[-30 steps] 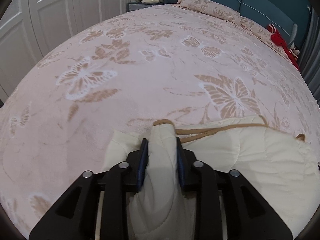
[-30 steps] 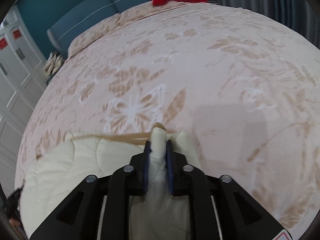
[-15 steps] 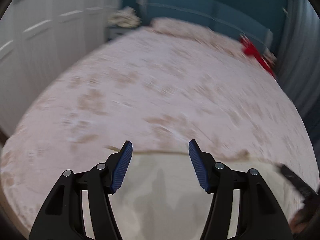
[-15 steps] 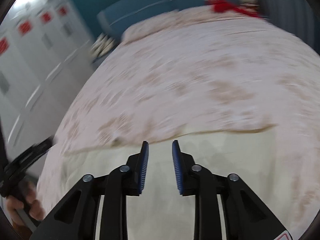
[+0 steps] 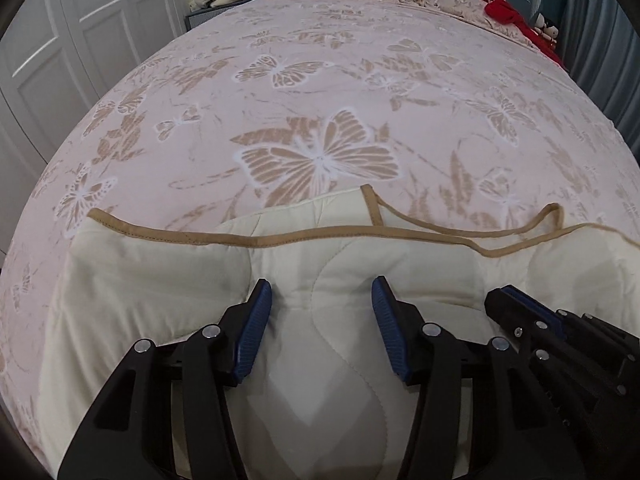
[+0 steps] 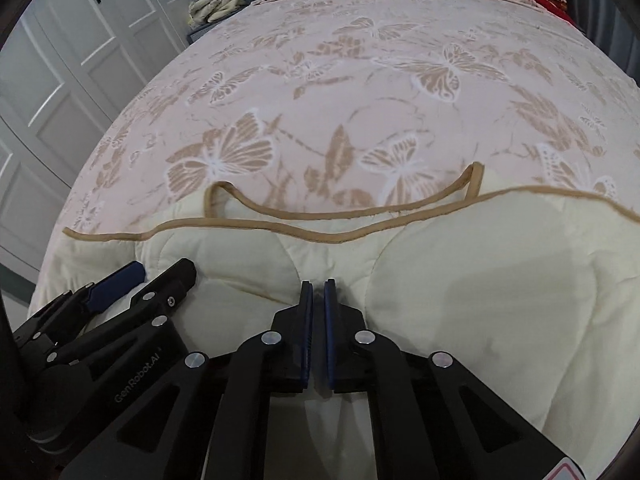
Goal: Fold large clothes
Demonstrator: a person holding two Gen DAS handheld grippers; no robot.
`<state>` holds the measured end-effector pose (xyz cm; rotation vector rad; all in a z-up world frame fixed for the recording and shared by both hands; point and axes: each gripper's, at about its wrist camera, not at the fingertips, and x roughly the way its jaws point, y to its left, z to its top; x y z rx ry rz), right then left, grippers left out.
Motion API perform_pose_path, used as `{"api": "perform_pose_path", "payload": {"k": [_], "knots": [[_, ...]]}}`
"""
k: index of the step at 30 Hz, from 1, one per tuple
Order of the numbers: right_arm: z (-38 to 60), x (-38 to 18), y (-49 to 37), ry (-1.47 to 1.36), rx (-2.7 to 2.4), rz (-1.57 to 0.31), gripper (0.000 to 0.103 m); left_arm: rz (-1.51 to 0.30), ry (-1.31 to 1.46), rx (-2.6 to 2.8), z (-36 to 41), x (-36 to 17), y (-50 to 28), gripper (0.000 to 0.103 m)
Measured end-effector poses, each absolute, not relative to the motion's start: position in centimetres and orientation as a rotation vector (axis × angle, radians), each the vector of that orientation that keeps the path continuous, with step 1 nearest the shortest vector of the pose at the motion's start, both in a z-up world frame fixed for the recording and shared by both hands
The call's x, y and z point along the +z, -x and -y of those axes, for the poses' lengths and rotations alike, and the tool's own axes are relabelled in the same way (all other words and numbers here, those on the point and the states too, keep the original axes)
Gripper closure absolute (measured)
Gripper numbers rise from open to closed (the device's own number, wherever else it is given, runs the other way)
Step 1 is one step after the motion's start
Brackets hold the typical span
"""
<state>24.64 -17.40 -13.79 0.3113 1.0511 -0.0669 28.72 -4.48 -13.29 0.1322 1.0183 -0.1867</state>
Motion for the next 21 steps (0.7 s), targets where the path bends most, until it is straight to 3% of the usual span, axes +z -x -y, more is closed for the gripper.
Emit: {"api": "perform_pose_path", "payload": {"k": [21], "knots": [[17.3,-15.7,-25.7,-0.297,-0.072,-1.005,0.103,-0.938,-0.126,-0.152,4.8,-15.2,-28.9,0.051]]}}
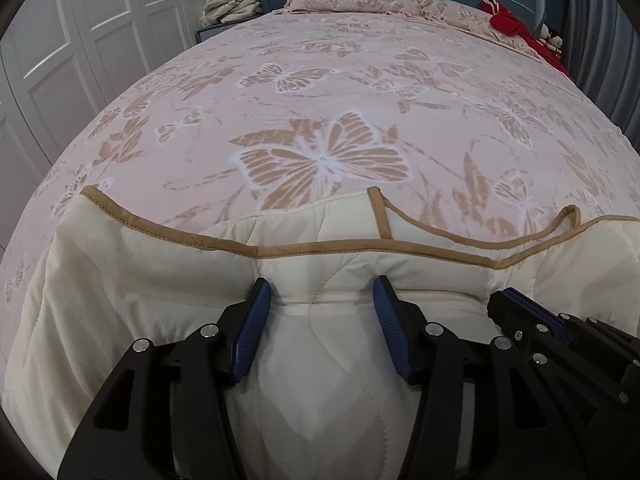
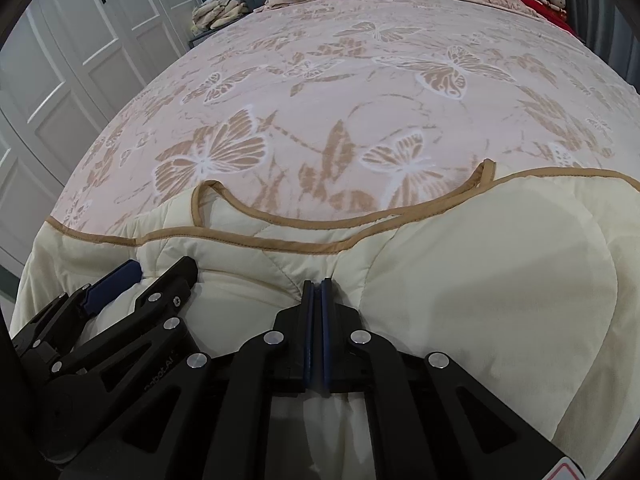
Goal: Fold large clothes
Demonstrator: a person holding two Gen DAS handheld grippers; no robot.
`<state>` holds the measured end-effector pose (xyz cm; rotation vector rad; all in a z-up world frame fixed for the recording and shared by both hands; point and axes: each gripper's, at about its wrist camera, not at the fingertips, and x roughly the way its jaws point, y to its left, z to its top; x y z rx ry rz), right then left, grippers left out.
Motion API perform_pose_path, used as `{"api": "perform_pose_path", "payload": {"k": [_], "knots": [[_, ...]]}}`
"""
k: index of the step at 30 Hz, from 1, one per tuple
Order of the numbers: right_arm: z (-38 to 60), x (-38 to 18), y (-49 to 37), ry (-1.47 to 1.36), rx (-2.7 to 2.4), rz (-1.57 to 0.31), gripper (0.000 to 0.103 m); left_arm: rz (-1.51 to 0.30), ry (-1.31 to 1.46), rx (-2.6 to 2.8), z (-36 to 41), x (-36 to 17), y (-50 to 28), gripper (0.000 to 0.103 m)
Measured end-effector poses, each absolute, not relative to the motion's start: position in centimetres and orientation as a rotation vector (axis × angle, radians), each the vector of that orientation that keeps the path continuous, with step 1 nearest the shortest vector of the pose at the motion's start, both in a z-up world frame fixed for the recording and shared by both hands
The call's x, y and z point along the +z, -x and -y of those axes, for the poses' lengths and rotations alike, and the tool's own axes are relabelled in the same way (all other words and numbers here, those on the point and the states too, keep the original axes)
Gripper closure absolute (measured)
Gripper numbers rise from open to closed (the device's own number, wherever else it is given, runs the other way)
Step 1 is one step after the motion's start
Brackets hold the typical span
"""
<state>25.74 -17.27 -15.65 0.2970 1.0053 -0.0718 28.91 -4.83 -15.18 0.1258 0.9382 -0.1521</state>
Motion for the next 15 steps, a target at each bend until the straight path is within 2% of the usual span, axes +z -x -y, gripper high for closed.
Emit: {"api": "perform_pose_path", "payload": {"k": [15], "knots": [[17.51,-16.34,-26.33,-0.325,-0.063,-0.977,0.103,-0.907,-0.109,-0.135,4.80,-15.52,-29.04,0.050]]}}
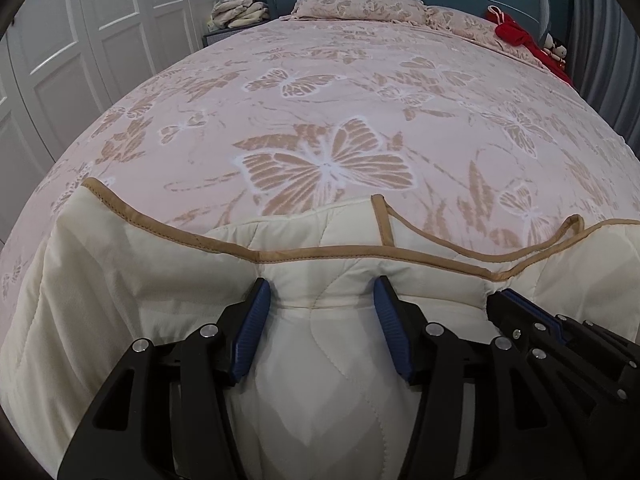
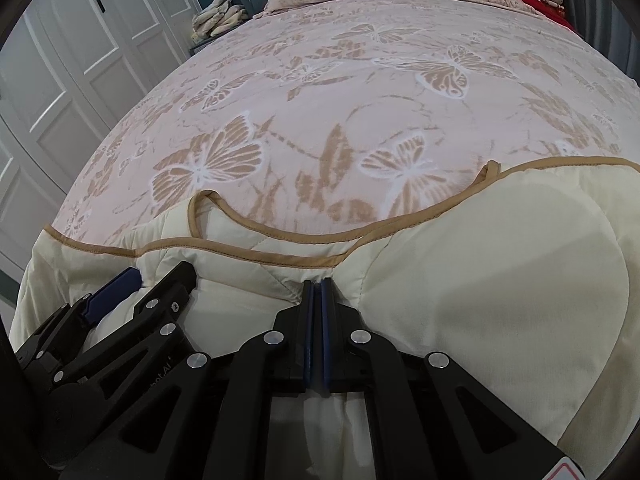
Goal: Fold large clothes
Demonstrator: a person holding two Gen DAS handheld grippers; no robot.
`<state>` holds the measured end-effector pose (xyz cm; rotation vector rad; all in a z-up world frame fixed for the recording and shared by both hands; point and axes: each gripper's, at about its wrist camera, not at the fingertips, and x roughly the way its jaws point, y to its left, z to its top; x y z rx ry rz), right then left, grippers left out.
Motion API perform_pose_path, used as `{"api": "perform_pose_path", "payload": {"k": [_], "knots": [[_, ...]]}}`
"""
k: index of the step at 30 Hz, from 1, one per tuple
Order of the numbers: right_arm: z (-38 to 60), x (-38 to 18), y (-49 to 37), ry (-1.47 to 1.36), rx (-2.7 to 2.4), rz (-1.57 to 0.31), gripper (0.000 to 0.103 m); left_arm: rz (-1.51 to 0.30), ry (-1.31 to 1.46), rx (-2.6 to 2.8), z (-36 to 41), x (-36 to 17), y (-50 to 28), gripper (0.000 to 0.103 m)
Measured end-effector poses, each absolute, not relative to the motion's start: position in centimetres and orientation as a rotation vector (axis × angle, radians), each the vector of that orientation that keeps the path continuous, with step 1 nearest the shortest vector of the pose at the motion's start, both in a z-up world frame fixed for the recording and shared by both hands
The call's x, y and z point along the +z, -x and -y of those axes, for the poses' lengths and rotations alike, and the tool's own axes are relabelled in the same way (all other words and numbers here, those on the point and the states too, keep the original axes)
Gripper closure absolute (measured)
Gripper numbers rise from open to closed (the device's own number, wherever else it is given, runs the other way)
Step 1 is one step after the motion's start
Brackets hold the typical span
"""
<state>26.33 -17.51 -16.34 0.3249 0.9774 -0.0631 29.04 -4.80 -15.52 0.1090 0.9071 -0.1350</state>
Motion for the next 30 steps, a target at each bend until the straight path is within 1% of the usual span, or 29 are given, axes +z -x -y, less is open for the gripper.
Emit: {"api": "perform_pose_path", "payload": {"k": [11,13,15,18,20,21,22,24,27,30], "knots": [[17.6,-16.4,-26.5,-0.330,-0.063,-0.975,0.103,-0.916,-0.106,-0.145,4.8,-15.4,-29.1,0.051],[17.7,-16.2,-26.7,-0.330,-0.063,-0.981,0.103,-0.935,-0.086,-0.172,4.5,-14.9,-29.3,0.047],[18.1,-15.6,-27.0,-0.357,-0.059,-0.996,0.103,-0.969,0.000,-0.229,3.0,-13.6,-29.4,0.046],[19.4,-12.8,-26.2,-0.400,-0.145,-0.973,0.103,-0.971,0.176,-0.226,-2.2,-10.2,-28.3,0.046],[19.9,-10.6,-24.7,-0.418,-0.168,-0.931,0.092,-0.971,0.241,-0.196,-6.7,-8.1,-27.0,0.043],[20.0,-9.6,-24.0,-0.417,-0.164,-0.924,0.092,-0.968,0.261,-0.184,-8.3,-7.4,-26.4,0.041],[19.9,-8.5,-22.8,-0.410,-0.149,-0.918,0.092,-0.966,0.286,-0.168,-10.5,-6.9,-25.5,0.035],[19.4,-7.3,-20.5,-0.407,-0.130,-0.920,0.092,-0.971,0.302,-0.105,-13.9,-6.7,-23.7,0.029],[17.1,-7.0,-17.1,-0.396,-0.073,-0.953,0.092,-1.019,0.327,-0.073,-17.2,-7.9,-21.1,0.029],[15.1,-7.8,-14.7,-0.398,-0.036,-0.991,0.092,-1.075,0.401,-0.120,-18.5,-9.8,-18.7,0.027]]}}
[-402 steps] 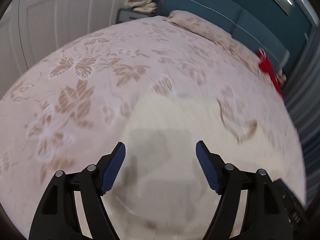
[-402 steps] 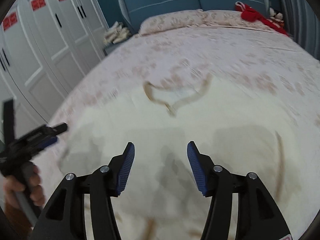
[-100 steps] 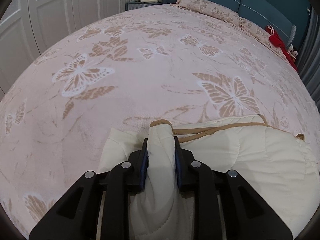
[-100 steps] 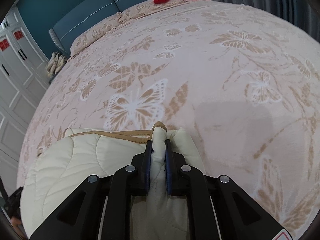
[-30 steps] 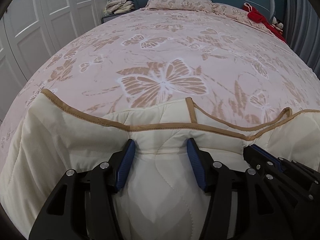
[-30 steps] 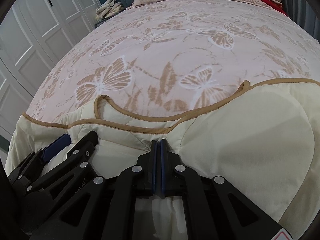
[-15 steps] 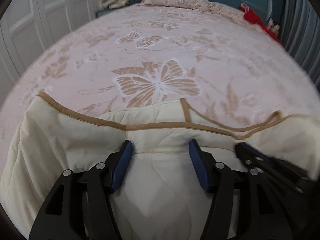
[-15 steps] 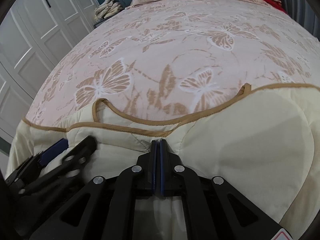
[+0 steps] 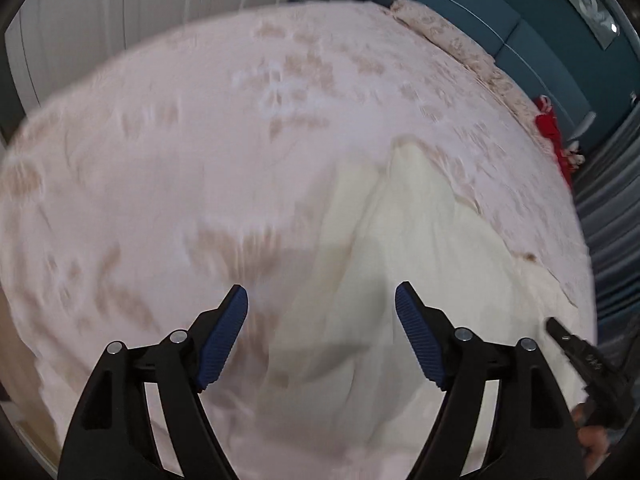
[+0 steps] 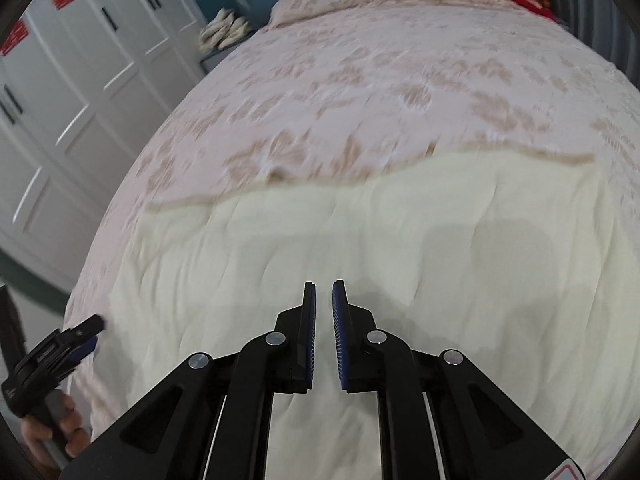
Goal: Fold large clothes
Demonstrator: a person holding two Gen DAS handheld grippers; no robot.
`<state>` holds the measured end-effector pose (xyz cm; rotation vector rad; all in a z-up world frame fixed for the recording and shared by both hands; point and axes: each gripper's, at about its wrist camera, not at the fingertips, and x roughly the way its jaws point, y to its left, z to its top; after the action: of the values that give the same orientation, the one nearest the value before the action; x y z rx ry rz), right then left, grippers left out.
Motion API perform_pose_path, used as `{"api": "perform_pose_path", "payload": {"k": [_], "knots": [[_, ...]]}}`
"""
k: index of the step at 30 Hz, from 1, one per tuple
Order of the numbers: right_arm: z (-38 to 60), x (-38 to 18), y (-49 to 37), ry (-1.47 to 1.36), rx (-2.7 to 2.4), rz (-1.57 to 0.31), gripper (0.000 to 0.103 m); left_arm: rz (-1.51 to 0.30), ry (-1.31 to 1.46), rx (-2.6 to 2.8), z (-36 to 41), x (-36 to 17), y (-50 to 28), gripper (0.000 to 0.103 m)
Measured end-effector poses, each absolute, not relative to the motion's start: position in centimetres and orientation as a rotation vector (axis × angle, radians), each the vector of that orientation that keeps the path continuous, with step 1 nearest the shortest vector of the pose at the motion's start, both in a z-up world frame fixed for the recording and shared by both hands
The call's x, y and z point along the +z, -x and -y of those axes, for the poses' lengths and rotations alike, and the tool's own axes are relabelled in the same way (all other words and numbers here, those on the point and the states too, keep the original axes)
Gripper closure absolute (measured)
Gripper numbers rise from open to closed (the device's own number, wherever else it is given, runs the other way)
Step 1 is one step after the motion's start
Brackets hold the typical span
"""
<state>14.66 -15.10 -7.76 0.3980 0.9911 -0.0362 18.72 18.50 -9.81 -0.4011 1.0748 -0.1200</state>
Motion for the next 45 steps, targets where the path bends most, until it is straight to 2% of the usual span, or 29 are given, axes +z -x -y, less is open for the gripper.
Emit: {"api": "perform_pose_path", "payload": {"k": [6,9,11,16,19,21,25,29,33,41,45], "knots": [[12.6,-10.5,-12.0,-0.412,-0.023,-1.067,0.092,-1.144,0.569,-0.176,-18.3,-13.3,-16.7,0.025],[12.0,-11.4,-12.2,-0.373,-0.040,-1.077,0.092,-1.137,0.544,-0.157,-17.1,-13.3,-16.6,0.025],[11.8,-12.0,-12.6,-0.354,-0.047,-1.087,0.093,-1.140,0.547,-0.171,-16.5,-12.8,-16.5,0.028],[11.5,-13.0,-13.7,-0.312,-0.060,-1.094,0.096,-1.118,0.508,-0.243,-14.7,-10.3,-15.6,0.065],[11.8,-13.4,-14.2,-0.322,-0.059,-1.092,0.102,-1.078,0.465,-0.278,-13.4,-8.0,-15.0,0.075],[12.6,-13.6,-14.5,-0.382,-0.044,-1.096,0.103,-1.040,0.447,-0.313,-12.1,-6.0,-14.5,0.078],[14.4,-11.6,-12.3,-0.534,-0.018,-1.079,0.103,-0.982,0.393,-0.360,-10.3,-2.9,-14.0,0.080],[14.2,-9.7,-7.6,-0.481,0.034,-1.076,0.103,-0.946,0.355,-0.397,-8.7,-0.7,-13.4,0.080],[14.0,-11.5,-5.5,-0.508,0.047,-1.108,0.103,-0.923,0.315,-0.431,-6.4,0.9,-12.1,0.082],[13.8,-14.8,-8.5,-0.716,0.144,-1.090,0.100,-0.907,0.167,-0.525,-0.4,2.2,-8.8,0.085],[14.3,-13.9,-8.2,-0.757,0.165,-1.088,0.100,-0.896,0.095,-0.586,3.8,2.5,-8.2,0.085]]}}
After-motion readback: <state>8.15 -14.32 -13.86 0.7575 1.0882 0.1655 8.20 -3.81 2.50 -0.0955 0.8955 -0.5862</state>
